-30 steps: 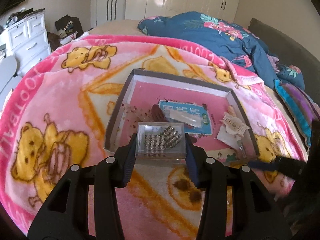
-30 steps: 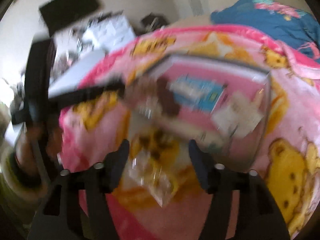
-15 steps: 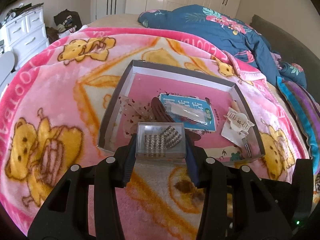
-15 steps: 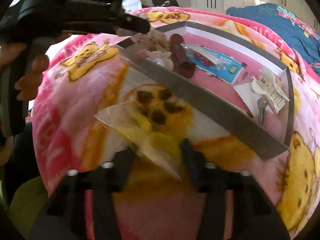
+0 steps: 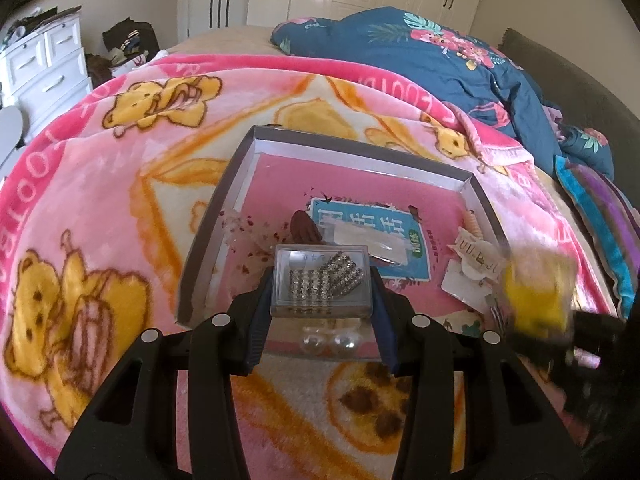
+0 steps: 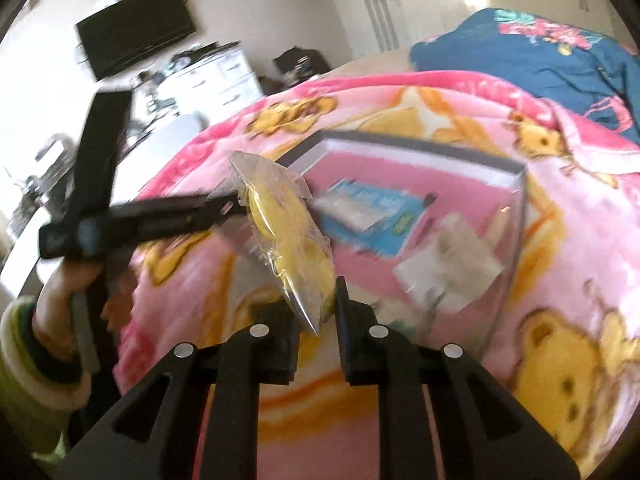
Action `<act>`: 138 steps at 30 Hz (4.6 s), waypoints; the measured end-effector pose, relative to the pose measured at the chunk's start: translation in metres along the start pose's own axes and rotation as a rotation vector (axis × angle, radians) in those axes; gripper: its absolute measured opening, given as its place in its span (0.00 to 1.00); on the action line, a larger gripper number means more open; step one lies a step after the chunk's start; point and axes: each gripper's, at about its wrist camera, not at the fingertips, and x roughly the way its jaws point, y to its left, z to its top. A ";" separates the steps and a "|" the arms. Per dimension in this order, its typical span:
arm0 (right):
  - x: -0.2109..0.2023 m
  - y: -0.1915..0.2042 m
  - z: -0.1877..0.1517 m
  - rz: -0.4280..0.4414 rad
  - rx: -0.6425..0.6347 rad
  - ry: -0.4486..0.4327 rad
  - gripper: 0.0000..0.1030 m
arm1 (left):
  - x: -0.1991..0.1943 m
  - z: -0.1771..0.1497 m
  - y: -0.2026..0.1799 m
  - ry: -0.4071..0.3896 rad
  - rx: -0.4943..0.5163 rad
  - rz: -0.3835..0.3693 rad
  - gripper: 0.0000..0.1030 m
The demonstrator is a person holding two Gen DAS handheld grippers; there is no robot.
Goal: Organize jewelry
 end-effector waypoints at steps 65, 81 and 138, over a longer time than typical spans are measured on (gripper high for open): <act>-0.116 0.065 -0.042 -0.173 0.019 -0.218 0.96 | -0.138 -0.078 -0.002 -0.143 -0.014 0.035 0.91; -0.103 0.062 -0.079 -0.232 0.094 -0.220 0.96 | -0.125 -0.117 0.002 -0.163 -0.034 0.033 0.91; -0.068 0.062 -0.103 -0.236 0.173 -0.123 0.96 | -0.109 -0.129 0.008 -0.120 -0.031 0.070 0.91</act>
